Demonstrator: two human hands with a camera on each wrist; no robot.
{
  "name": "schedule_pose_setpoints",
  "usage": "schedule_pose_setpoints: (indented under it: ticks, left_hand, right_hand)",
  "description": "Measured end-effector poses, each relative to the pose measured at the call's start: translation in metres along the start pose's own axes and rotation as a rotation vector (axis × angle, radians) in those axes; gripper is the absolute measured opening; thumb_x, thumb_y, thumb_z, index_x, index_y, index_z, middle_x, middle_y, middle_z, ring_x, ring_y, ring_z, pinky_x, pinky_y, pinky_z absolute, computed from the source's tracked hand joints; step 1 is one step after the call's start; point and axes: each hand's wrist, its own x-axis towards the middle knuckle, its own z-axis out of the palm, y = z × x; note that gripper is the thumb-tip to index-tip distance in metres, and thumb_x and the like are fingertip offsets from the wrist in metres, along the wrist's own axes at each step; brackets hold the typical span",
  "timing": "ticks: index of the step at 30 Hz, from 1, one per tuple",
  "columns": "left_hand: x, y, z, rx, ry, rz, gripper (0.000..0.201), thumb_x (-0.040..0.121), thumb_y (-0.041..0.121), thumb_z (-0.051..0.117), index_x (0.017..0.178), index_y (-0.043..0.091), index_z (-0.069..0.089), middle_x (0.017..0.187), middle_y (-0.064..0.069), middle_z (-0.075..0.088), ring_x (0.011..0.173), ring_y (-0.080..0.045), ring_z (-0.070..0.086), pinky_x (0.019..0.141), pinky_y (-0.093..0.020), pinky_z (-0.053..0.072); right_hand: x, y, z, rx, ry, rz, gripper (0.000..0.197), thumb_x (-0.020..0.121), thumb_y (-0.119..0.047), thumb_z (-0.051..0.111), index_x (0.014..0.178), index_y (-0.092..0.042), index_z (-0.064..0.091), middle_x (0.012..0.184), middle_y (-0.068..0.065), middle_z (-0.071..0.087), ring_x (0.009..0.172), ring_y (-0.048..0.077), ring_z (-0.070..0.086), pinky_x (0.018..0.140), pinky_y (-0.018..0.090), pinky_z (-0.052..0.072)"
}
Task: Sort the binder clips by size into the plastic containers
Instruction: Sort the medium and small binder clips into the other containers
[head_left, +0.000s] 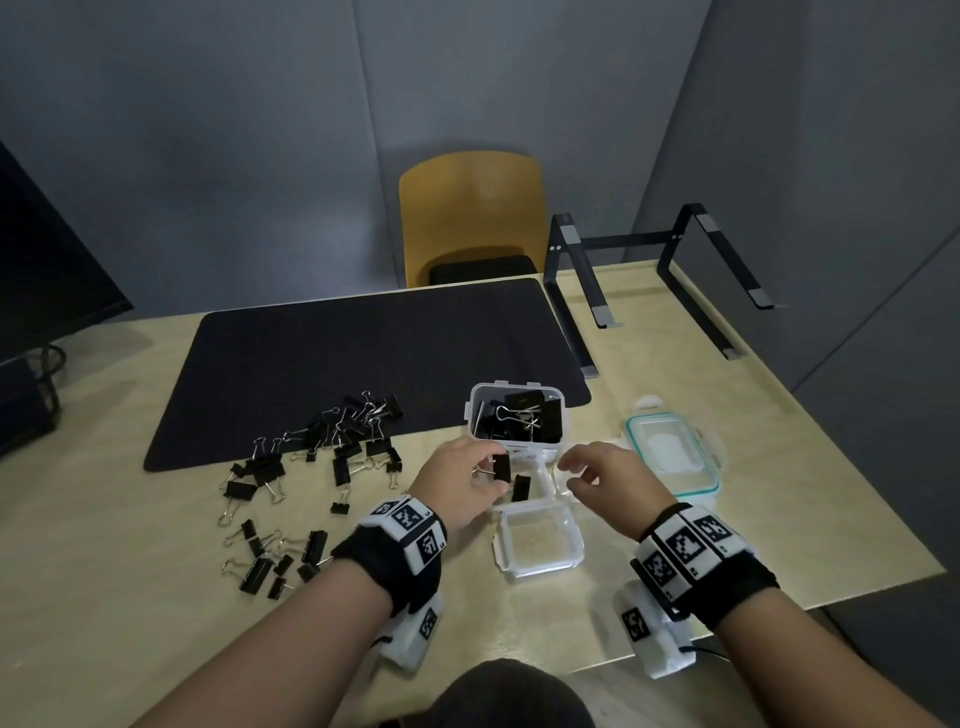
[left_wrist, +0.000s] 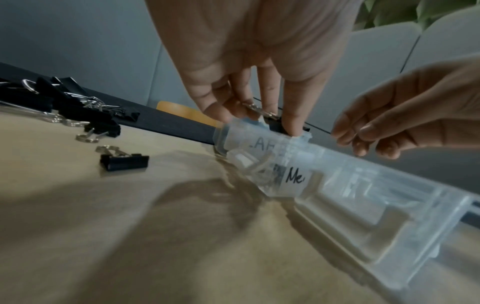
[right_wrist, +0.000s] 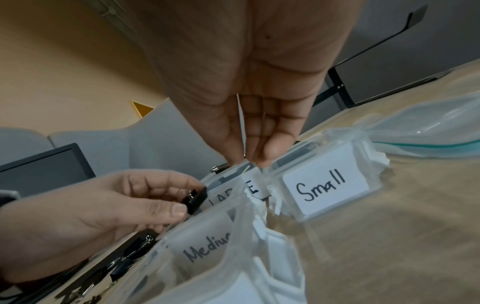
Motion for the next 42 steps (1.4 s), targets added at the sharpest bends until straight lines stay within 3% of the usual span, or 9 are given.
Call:
schedule_pose_setpoints:
  ticks: [3, 12, 18, 28, 32, 34, 36, 38, 42]
  left_hand:
    - [0.007, -0.001, 0.007, 0.088, -0.01, -0.001, 0.041, 0.082, 0.027, 0.068, 0.122, 0.03, 0.059, 0.108, 0.008, 0.044, 0.111, -0.013, 0.044, 0.102, -0.033, 0.039]
    - [0.009, -0.007, 0.017, 0.052, -0.003, 0.003, 0.041, 0.076, 0.024, 0.074, 0.114, 0.033, 0.064, 0.105, 0.005, 0.042, 0.108, -0.016, 0.047, 0.099, -0.037, 0.044]
    - [0.007, -0.007, 0.015, 0.001, -0.021, -0.037, 0.04, 0.076, 0.022, 0.074, 0.113, 0.032, 0.064, 0.11, 0.003, 0.042, 0.107, -0.015, 0.051, 0.095, -0.035, 0.048]
    - [0.001, -0.01, 0.008, 0.046, -0.035, -0.045, 0.042, 0.084, 0.022, 0.067, 0.123, 0.032, 0.059, 0.122, 0.006, 0.04, 0.113, -0.012, 0.045, 0.1, -0.024, 0.042]
    - [-0.01, -0.018, -0.002, -0.082, 0.058, -0.097, 0.041, 0.084, 0.015, 0.066, 0.123, 0.029, 0.059, 0.116, 0.009, 0.039, 0.105, -0.012, 0.049, 0.081, -0.016, 0.048]
    - [-0.02, -0.028, -0.01, -0.039, 0.112, -0.128, 0.036, 0.087, 0.02, 0.062, 0.123, 0.026, 0.058, 0.116, 0.009, 0.04, 0.108, -0.011, 0.045, 0.091, -0.02, 0.04]
    - [-0.031, -0.042, -0.019, 0.021, 0.133, -0.174, 0.032, 0.089, 0.025, 0.06, 0.12, 0.026, 0.059, 0.122, 0.006, 0.044, 0.108, -0.012, 0.045, 0.098, -0.026, 0.038]
    - [-0.041, -0.055, -0.028, 0.072, 0.133, -0.235, 0.03, 0.088, 0.025, 0.06, 0.118, 0.026, 0.06, 0.13, 0.002, 0.046, 0.119, -0.015, 0.044, 0.106, -0.033, 0.035]
    - [-0.053, -0.076, -0.044, 0.145, 0.175, -0.324, 0.029, 0.087, 0.023, 0.058, 0.116, 0.025, 0.06, 0.132, 0.0, 0.049, 0.122, -0.019, 0.045, 0.105, -0.036, 0.038]
  right_hand:
    - [-0.002, 0.004, 0.002, 0.03, 0.008, -0.003, 0.025, 0.085, -0.011, 0.056, 0.106, -0.018, 0.066, 0.101, -0.001, 0.061, 0.08, 0.011, 0.053, 0.079, 0.02, 0.04]
    - [-0.002, 0.009, 0.0, 0.09, 0.027, 0.029, 0.023, 0.085, -0.011, 0.056, 0.105, -0.017, 0.066, 0.094, -0.005, 0.057, 0.081, 0.012, 0.054, 0.076, 0.019, 0.038]
    - [0.0, 0.004, -0.005, 0.114, 0.034, 0.006, 0.021, 0.085, -0.01, 0.056, 0.103, -0.016, 0.067, 0.092, -0.004, 0.06, 0.081, 0.012, 0.055, 0.074, 0.02, 0.041]
    - [0.006, 0.004, -0.02, 0.156, 0.131, 0.048, 0.02, 0.086, -0.01, 0.054, 0.099, -0.019, 0.067, 0.094, -0.005, 0.067, 0.083, 0.011, 0.06, 0.073, 0.019, 0.041]
    - [0.003, -0.013, -0.014, 0.15, 0.078, -0.017, 0.018, 0.087, -0.01, 0.056, 0.1, -0.015, 0.067, 0.092, -0.003, 0.066, 0.08, 0.013, 0.06, 0.065, 0.015, 0.043]
    - [0.002, -0.026, -0.006, 0.133, 0.039, -0.063, 0.017, 0.087, -0.012, 0.057, 0.101, -0.016, 0.067, 0.093, -0.003, 0.066, 0.081, 0.013, 0.06, 0.069, 0.018, 0.043]
    - [0.003, -0.039, 0.005, 0.139, 0.0, -0.111, 0.017, 0.087, -0.014, 0.058, 0.101, -0.017, 0.067, 0.093, -0.004, 0.064, 0.08, 0.01, 0.059, 0.067, 0.014, 0.042]
    - [0.006, -0.053, 0.015, 0.135, -0.039, -0.158, 0.017, 0.087, -0.014, 0.058, 0.102, -0.016, 0.067, 0.092, -0.005, 0.063, 0.079, 0.009, 0.057, 0.069, 0.014, 0.041]
    - [0.02, -0.081, 0.031, 0.119, -0.108, -0.196, 0.019, 0.087, -0.013, 0.057, 0.104, -0.014, 0.066, 0.092, -0.003, 0.061, 0.081, 0.01, 0.056, 0.076, 0.019, 0.046]
